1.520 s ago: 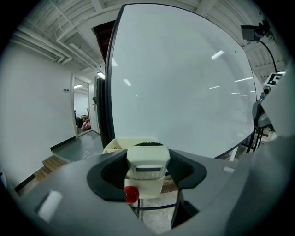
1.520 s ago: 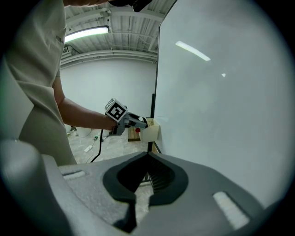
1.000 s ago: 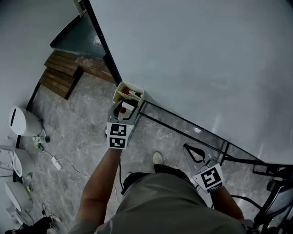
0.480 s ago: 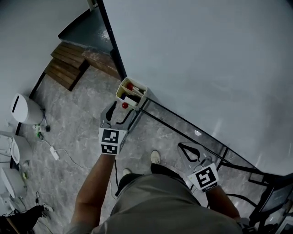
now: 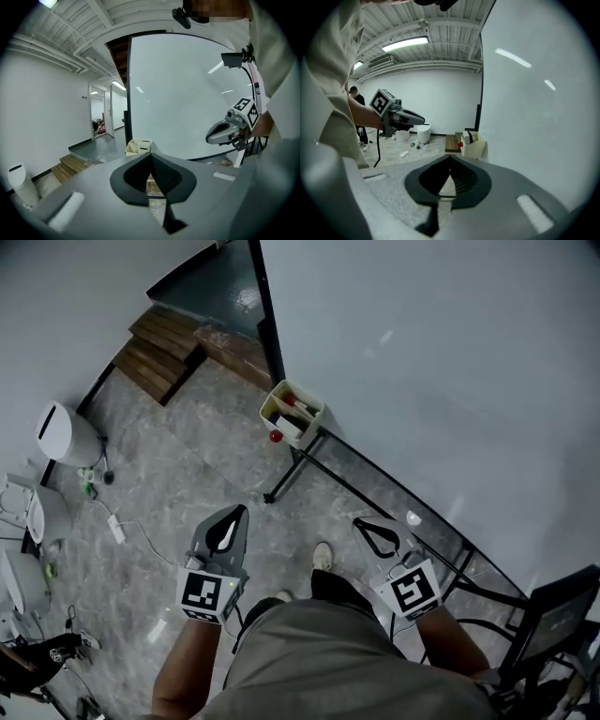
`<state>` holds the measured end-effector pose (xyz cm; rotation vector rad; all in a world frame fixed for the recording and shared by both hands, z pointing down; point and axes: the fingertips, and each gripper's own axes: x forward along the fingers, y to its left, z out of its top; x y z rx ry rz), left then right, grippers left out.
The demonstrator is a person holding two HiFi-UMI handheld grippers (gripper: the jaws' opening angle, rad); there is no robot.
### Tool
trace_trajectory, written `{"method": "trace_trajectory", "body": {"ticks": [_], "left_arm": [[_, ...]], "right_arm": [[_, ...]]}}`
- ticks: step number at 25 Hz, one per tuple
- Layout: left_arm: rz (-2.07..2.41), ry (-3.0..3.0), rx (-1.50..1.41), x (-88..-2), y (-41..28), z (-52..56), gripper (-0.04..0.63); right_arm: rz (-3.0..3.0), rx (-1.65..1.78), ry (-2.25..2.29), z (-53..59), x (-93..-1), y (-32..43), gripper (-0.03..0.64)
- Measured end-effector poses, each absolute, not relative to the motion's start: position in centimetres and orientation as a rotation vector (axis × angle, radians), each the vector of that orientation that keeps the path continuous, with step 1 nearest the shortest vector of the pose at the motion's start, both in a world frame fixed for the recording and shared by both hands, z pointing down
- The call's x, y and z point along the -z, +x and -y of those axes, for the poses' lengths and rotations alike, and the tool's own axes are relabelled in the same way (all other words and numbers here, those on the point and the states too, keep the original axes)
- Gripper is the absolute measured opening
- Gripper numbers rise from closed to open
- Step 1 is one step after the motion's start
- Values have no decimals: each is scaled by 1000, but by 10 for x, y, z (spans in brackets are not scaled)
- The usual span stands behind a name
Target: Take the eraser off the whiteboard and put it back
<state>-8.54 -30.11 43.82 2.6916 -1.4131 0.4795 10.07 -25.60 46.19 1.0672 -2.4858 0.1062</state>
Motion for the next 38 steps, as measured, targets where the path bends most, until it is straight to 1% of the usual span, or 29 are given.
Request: {"method": "trace_trajectory", "body": {"ticks": [6, 13, 15, 22, 28, 38], "left_arm": [[1311, 2703, -359, -407, -109, 209, 5], [1168, 2755, -276, -384, -160, 71, 5], [1138, 2754, -268, -388, -163, 42, 5], [1083, 2784, -315, -406, -139, 5, 5], [1083, 2820, -287, -372, -118, -66, 5], [1147, 2813, -225, -357, -9, -140, 5]], "right_arm": [[2492, -23, 1031, 204, -437, 59, 3], [2472, 23, 1011, 82, -412, -13, 3], [2480, -3, 1021, 52, -412, -21, 3], [2518, 5, 1025, 18, -420, -9, 3], [2544, 71, 1006, -52, -386, 1, 3], [2591, 64, 895, -141, -388, 93, 3]]}}
